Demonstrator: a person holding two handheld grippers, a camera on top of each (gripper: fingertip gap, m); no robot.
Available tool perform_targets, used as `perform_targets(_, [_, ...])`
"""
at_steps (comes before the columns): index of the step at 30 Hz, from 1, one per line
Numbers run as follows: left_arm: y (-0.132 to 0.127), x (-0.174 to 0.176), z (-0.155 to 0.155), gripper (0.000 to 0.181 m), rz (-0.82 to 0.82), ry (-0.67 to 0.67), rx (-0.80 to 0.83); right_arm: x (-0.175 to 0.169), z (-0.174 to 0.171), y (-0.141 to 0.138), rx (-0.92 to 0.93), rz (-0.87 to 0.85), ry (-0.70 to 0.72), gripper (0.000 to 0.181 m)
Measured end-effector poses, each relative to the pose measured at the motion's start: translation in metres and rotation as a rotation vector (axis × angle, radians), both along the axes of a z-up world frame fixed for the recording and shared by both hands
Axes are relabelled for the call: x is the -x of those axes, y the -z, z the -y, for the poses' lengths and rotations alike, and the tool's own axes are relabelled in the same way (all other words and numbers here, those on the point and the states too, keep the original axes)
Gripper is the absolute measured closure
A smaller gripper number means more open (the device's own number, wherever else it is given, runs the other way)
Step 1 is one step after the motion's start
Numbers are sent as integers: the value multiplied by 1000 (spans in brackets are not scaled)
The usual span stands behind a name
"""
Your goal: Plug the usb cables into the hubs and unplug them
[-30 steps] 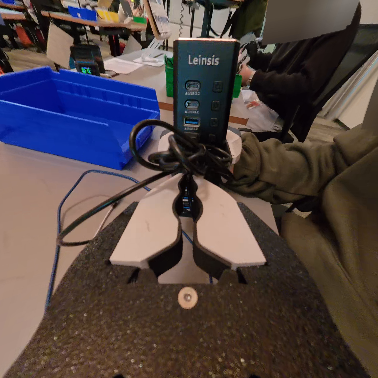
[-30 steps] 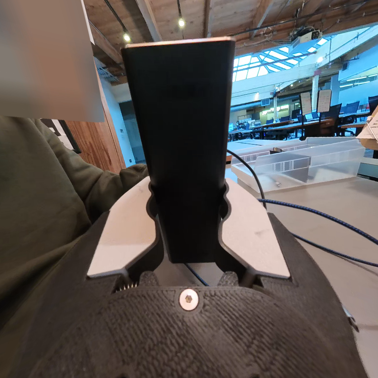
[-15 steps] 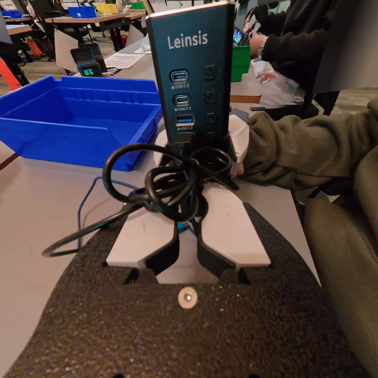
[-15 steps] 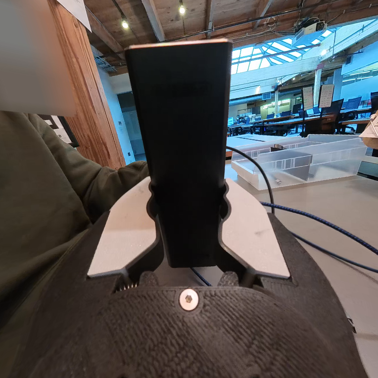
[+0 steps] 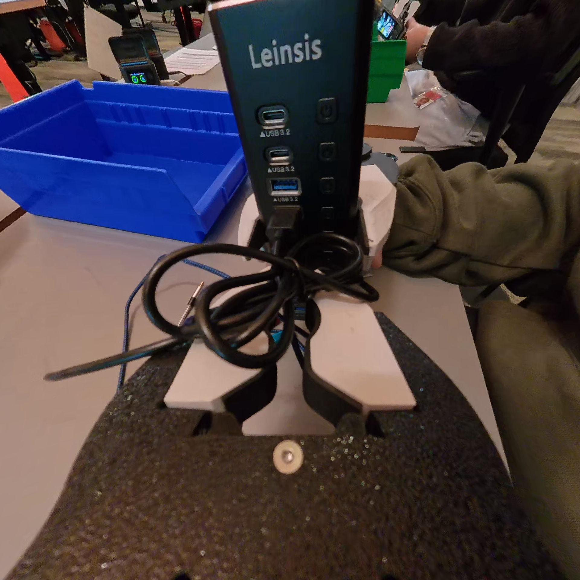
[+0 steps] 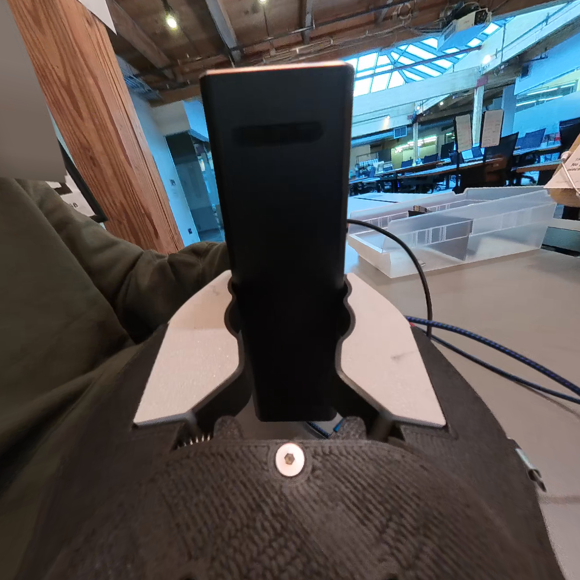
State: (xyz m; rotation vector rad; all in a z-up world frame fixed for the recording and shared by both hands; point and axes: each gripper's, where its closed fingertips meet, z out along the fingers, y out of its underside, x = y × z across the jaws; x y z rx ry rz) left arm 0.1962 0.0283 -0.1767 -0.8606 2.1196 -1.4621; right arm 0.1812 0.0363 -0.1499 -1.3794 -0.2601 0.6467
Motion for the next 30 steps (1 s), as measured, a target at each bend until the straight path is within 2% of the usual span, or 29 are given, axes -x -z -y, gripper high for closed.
perform_targets(4, [-1,2,4,167,-6,10,-13,2,5,-2,-16,-22,-36,120])
perform_targets(11, [-29,0,9,168,52,-14,35,-6,14,-25,-133,-181,-74,120])
perform_targets(23, [-20,1,4,169,-8,-46,-52,-2,11,-13,-67,-58,-35,120])
perform_targets(28, [-26,-6,8,168,38,-68,6,-11,13,-20,-120,-77,3,120])
perform_targets(30, [-28,-2,7,159,38,-57,-6,-11,16,-23,-135,-56,10,120])
